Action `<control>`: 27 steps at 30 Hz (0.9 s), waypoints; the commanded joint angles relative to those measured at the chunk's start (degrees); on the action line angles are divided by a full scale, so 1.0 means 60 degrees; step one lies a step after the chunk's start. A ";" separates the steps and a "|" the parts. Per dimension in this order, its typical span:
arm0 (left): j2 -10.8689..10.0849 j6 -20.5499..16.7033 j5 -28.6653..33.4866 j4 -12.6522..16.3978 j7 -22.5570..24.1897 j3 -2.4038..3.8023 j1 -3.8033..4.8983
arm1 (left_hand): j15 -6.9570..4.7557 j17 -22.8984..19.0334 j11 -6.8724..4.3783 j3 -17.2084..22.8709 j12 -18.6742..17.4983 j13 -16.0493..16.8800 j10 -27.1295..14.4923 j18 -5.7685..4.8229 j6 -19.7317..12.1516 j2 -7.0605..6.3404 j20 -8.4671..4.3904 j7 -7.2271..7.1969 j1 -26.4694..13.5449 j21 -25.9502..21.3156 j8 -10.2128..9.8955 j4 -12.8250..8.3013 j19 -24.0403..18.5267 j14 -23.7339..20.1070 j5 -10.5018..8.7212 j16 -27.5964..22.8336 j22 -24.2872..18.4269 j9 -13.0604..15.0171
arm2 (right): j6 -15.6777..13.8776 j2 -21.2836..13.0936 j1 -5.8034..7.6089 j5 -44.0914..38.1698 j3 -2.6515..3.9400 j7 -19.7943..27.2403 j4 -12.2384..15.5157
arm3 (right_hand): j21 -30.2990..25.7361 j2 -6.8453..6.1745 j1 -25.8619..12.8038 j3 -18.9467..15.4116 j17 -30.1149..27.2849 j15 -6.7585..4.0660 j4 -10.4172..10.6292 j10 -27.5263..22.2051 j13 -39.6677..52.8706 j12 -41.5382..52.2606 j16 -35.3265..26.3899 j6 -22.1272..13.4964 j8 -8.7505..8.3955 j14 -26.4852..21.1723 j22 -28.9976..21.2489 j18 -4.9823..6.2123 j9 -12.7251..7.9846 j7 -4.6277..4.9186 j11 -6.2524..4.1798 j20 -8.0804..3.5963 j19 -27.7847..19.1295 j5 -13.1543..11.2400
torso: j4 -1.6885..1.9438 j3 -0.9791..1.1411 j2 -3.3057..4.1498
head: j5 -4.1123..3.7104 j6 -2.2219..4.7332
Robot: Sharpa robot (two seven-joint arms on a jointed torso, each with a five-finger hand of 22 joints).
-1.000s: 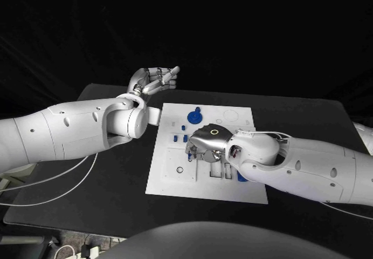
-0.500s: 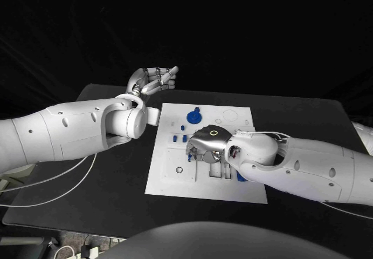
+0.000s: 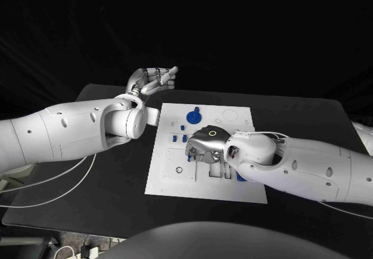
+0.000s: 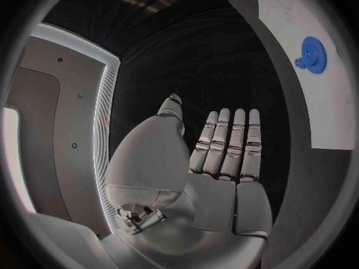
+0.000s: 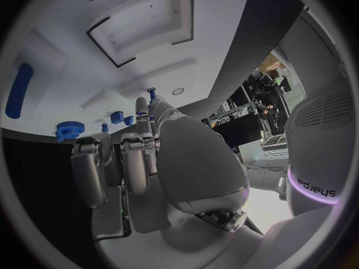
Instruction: Assemble the parts on the task board
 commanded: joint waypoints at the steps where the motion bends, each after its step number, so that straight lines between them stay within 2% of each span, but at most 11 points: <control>1: 0.0003 0.0123 -0.0035 0.0031 0.0121 0.0009 0.0006 | -0.0005 -0.0010 -0.0005 0.0025 0.0043 -0.0010 -0.0057 0.0072 -0.0043 0.0111 0.0006 0.0028 -0.0018 -0.0064 0.0032 0.0001 0.0059 -0.0048 0.0029 0.0031 -0.0010 -0.0010 | 0.0099 0.0022 -0.0015 -0.0136 -0.0006 0.0079 -0.0025 | 0.0043 -0.0054 0.0002 0.0060 0.2515 0.0074 0.0006 -0.0069 -0.0012 -0.0036 0.0039 0.0027 0.0005 0.0995 0.2509 -0.0065 0.0002 -0.0022 0.0022 0.0046 0.1000 0.0033 | 0.0001 -0.0004 -0.0008 | -0.0008 0.0001; 12: 0.0021 0.0133 -0.0035 0.0021 0.0121 0.0010 0.0007 | -0.0005 -0.0010 -0.0005 0.0025 0.0043 -0.0010 -0.0057 0.0072 -0.0043 0.0111 0.0006 0.0028 -0.0018 -0.0064 0.0032 0.0001 0.0059 -0.0048 0.0029 0.0031 -0.0010 -0.0010 | 0.0221 0.0037 -0.0036 -0.0135 -0.0010 0.0058 -0.0025 | 0.0043 -0.0058 -0.0004 0.0062 0.2515 0.0073 0.0008 -0.0084 -0.0012 -0.0038 0.0039 0.0015 -0.0006 0.0995 0.2509 -0.0065 -0.0001 -0.0021 0.0021 0.0048 0.1000 0.0036 | 0.0000 -0.0008 -0.0018 | -0.0041 0.0001; 18: 0.0018 0.0135 -0.0035 0.0018 0.0123 0.0010 0.0007 | -0.0001 -0.0049 -0.0001 0.0017 0.0057 -0.0010 -0.0072 0.0070 -0.0063 0.0134 0.0007 0.0032 -0.0015 -0.0068 0.0037 0.0001 0.0055 -0.0062 0.0032 0.0052 -0.0047 -0.0013 | 0.0290 0.0036 -0.0045 -0.0134 -0.0012 0.0039 -0.0022 | 0.0043 -0.0083 -0.0022 0.0060 0.2515 0.0067 0.0012 -0.0129 -0.0013 -0.0041 0.0039 -0.0016 -0.0035 0.0995 0.2509 -0.0065 -0.0010 -0.0025 0.0021 0.0050 0.1000 0.0032 | 0.0013 0.0001 -0.0014 | -0.0054 0.0001; 21: 0.0017 0.0134 -0.0035 0.0016 0.0125 0.0010 0.0007 | -0.0001 -0.0049 -0.0001 0.0017 0.0057 -0.0010 -0.0072 0.0070 -0.0063 0.0134 0.0007 0.0032 -0.0015 -0.0068 0.0037 0.0001 0.0055 -0.0062 0.0032 0.0052 -0.0047 -0.0013 | 0.0288 0.0036 -0.0050 -0.0133 -0.0013 0.0034 -0.0026 | 0.0043 -0.0209 -0.0066 0.0023 0.2515 0.0053 0.0010 -0.0272 -0.0016 -0.0050 0.0039 -0.0157 -0.0137 0.0995 0.2509 -0.0065 -0.0046 -0.0053 0.0022 0.0048 0.1000 0.0025 | 0.0015 -0.0002 -0.0017 | -0.0057 0.0001; 24: 0.0016 0.0134 -0.0035 0.0014 0.0126 0.0010 0.0007 | -0.0001 -0.0049 -0.0001 0.0017 0.0057 -0.0010 -0.0072 0.0070 -0.0063 0.0134 0.0007 0.0032 -0.0015 -0.0068 0.0037 0.0001 0.0055 -0.0062 0.0032 0.0052 -0.0047 -0.0013 | 0.0266 0.0033 -0.0052 -0.0133 -0.0014 0.0014 -0.0024 | 0.0043 -0.0478 -0.0272 -0.0132 0.2515 0.0152 0.0099 -0.0523 -0.0013 -0.0047 0.0039 -0.0641 -0.0317 0.0995 0.2509 -0.0065 -0.0165 -0.0210 0.0149 0.0097 0.1000 0.0014 | 0.0008 -0.0004 -0.0011 | -0.0045 0.0001; 26: 0.0018 0.0135 -0.0035 0.0011 0.0127 0.0010 0.0007 | -0.0001 -0.0049 -0.0001 0.0017 0.0057 -0.0010 -0.0072 0.0070 -0.0063 0.0134 0.0007 0.0032 -0.0015 -0.0068 0.0037 0.0001 0.0055 -0.0062 0.0032 0.0052 -0.0047 -0.0013 | 0.0223 0.0028 -0.0053 -0.0133 -0.0015 -0.0050 -0.0008 | 0.0043 -0.0705 -0.0497 -0.0308 0.2515 0.0279 0.0177 -0.0745 -0.0008 -0.0042 0.0039 -0.1123 -0.0319 0.0995 0.2509 -0.0065 -0.0264 -0.0146 0.0266 0.0183 0.1000 0.0004 | 0.0004 -0.0002 -0.0007 | -0.0043 0.0001; 27: 0.0021 0.0139 -0.0035 0.0008 0.0126 0.0010 0.0007 | -0.0001 -0.0049 -0.0001 0.0017 0.0057 -0.0010 -0.0072 0.0070 -0.0063 0.0134 0.0007 0.0032 -0.0015 -0.0068 0.0037 0.0001 0.0055 -0.0062 0.0032 0.0052 -0.0047 -0.0013 | 0.0169 0.0022 -0.0053 -0.0133 -0.0015 -0.0099 0.0006 | 0.0043 -0.0818 -0.0634 -0.0427 0.2515 0.0351 0.0202 -0.0930 -0.0005 -0.0042 0.0039 -0.1418 -0.0317 0.0995 0.2509 -0.0065 -0.0292 -0.0061 0.0342 0.0245 0.1000 0.0008 | 0.0004 -0.0001 -0.0004 | -0.0052 0.0001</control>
